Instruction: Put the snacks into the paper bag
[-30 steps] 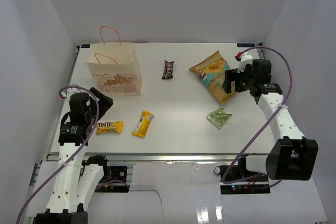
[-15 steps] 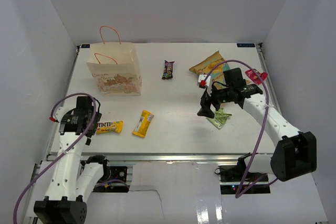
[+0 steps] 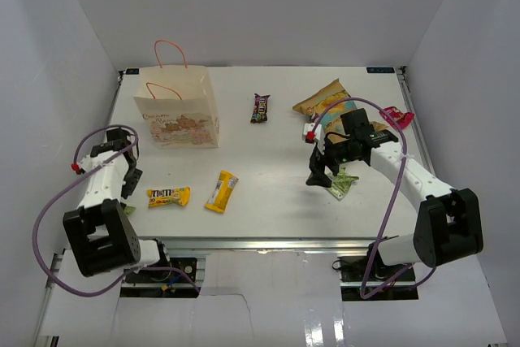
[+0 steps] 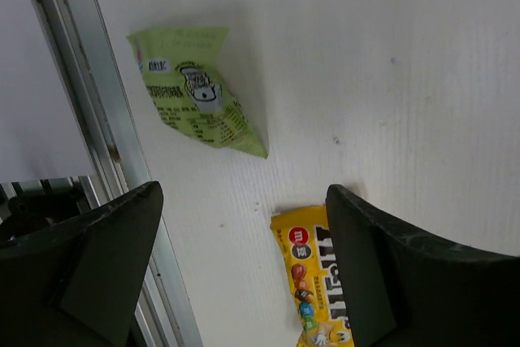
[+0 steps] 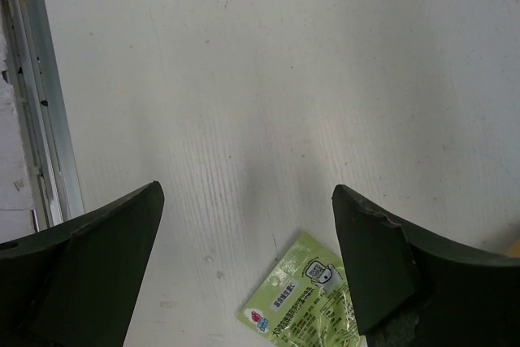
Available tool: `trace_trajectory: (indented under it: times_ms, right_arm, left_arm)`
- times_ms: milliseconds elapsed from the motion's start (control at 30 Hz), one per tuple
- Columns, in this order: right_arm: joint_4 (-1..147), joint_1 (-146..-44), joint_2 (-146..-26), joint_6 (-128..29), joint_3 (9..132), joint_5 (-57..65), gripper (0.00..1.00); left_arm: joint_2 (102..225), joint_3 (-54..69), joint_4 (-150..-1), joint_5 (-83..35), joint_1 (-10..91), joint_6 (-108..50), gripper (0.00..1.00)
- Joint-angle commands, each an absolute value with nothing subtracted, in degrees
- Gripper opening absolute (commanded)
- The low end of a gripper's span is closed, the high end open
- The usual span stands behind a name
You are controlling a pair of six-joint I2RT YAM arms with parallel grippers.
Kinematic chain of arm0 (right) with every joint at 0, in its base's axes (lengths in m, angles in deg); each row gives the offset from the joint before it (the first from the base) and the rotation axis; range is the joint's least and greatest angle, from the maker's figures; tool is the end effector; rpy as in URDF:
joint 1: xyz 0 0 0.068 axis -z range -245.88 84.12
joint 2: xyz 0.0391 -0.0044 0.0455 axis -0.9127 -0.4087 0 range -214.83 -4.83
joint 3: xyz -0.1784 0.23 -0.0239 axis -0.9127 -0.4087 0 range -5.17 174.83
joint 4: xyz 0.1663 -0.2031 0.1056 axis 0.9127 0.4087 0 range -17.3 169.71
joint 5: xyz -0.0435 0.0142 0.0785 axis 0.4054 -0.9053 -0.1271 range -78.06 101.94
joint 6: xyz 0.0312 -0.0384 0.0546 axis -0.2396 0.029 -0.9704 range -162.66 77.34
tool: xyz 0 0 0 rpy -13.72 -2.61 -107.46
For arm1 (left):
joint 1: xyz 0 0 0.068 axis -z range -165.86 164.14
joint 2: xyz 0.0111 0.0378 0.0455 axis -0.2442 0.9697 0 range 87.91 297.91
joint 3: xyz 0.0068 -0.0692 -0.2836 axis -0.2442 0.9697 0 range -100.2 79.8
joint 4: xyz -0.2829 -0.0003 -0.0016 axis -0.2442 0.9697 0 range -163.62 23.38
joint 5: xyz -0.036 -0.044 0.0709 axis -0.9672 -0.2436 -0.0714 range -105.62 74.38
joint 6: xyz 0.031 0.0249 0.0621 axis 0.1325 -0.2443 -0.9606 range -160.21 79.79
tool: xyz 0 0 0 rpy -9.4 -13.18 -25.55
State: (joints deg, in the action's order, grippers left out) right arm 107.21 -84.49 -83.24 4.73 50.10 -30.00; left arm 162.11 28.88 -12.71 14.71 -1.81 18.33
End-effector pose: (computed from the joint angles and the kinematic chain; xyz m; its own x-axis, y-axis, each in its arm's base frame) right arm 0.2682 0.1337 0.2403 -0.1179 -0.6174 -0.7778 -0.9794 0.2016 -0.0116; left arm 0.2080 0.0919 0.2093 -0.2550 -0.8385 -0.4815 -0.9654 0.1926 0.1758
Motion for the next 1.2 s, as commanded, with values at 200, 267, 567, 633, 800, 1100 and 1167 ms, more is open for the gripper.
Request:
trace_trajectory:
  times_ms: [200,267,567,633,800,1100,1167]
  right_arm:
    - [108.91,-84.25,-85.51,6.38,52.22,-28.58,0.90]
    - [109.44,-84.33,-85.68,6.38,52.84,-28.49,0.90]
    - [111.82,-84.25,-87.35,6.47,55.03,-29.28,0.90]
    - [112.17,-84.25,-87.62,6.12,55.21,-29.81,0.90]
    - [112.34,-84.25,-87.36,5.94,55.30,-29.99,0.90]
    - [111.99,-84.16,-85.51,6.03,53.90,-29.28,0.90]
    - [111.91,-84.16,-85.33,5.94,53.63,-29.20,0.90]
  left_arm:
    - [170.62,25.39,-13.76,17.78,-6.25,16.04,0.91]
    - [170.79,25.57,-14.98,18.82,-6.34,15.43,0.91]
    - [178.17,23.12,-22.11,16.11,-10.30,8.39,0.90]
    - [179.75,22.93,-22.72,16.28,-10.65,8.22,0.90]
    - [180.46,24.42,-24.39,14.00,-11.70,7.43,0.65]
    - [168.27,24.96,-25.71,1.71,-11.79,5.15,0.00]
    - [161.35,23.47,-26.50,-5.37,-11.88,4.18,0.00]
